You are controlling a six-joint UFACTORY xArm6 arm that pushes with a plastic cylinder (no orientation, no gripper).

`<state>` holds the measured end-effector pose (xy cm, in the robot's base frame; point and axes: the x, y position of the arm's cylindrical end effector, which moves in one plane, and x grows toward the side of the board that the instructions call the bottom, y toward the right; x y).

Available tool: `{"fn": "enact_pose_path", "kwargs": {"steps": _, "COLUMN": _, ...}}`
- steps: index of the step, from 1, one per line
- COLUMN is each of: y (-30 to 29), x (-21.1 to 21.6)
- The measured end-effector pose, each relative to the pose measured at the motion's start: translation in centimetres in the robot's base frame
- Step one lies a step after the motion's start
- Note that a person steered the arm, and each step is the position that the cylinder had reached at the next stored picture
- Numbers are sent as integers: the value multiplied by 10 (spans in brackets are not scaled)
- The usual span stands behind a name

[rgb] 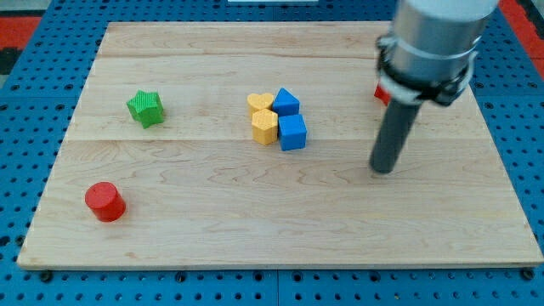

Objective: Point your arm to the top left of the red circle

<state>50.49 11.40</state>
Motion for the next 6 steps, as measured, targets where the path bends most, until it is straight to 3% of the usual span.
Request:
{"fn": "enact_pose_path", "kwargs": {"steps": 3, "y": -209, "x": 14}}
{"fn": "enact_pose_path", "kwargs": {"steps": 6, "y": -236, "x": -22}}
